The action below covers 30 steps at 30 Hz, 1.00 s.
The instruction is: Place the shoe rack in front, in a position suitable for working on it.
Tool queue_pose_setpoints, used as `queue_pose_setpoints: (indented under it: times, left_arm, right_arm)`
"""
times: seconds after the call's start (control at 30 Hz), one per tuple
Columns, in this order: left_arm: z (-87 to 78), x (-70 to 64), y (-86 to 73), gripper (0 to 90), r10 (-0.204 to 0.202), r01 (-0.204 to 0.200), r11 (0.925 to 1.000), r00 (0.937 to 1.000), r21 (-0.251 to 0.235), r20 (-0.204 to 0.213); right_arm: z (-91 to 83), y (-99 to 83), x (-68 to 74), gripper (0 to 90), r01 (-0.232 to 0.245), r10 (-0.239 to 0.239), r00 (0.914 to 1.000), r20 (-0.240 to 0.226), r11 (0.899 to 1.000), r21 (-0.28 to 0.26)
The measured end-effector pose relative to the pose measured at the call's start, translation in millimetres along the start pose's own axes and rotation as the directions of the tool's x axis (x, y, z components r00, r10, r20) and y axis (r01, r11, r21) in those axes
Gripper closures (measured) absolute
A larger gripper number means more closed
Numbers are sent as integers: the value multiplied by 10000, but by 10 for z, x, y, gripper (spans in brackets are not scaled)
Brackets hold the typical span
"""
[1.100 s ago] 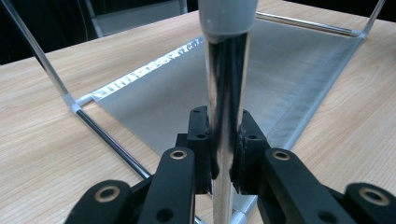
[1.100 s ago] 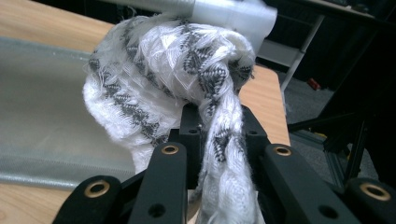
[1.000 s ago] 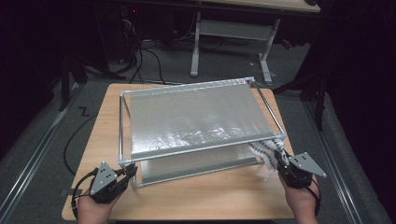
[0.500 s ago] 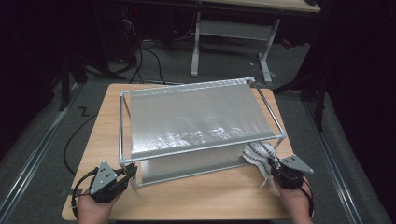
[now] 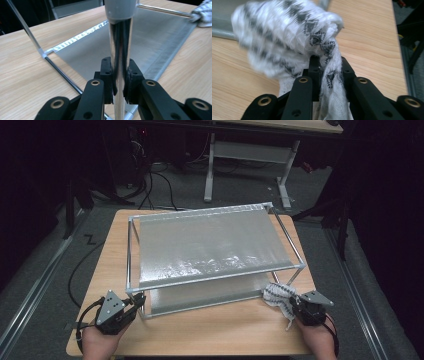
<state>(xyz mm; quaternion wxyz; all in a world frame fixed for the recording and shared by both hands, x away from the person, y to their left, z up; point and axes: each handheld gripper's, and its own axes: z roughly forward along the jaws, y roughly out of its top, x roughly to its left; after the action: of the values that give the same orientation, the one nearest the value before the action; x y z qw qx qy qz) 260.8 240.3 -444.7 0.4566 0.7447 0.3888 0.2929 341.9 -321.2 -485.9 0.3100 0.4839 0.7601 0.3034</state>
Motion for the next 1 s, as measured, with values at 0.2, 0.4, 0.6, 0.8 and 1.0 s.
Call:
queue_pose_setpoints:
  times: [0.2,0.4,0.6,0.8,1.0]
  left_arm:
    - [-55,139,-41,796,-348,348,9994,9991,-24,-248]
    - [-103,256,-72,795,-502,503,9987,9965,-1,-670]
    - [-145,353,-103,796,-694,696,9976,9935,-14,-903]
    - [-146,367,-108,797,-745,745,9972,9931,-35,-907]
    - [-151,348,-123,798,-891,880,9960,9913,-155,-971]
  right_arm:
    - [-70,-12,-66,772,-86,90,9993,358,9999,-113]
    - [-143,-18,-186,772,-283,314,9952,930,9990,-348]
    - [-196,-9,-315,772,-746,847,9858,1448,9945,-740]
    - [-238,117,-218,771,-814,959,9884,1177,9891,-1223]
    - [-424,408,-27,771,-603,807,9940,744,9679,-2441]
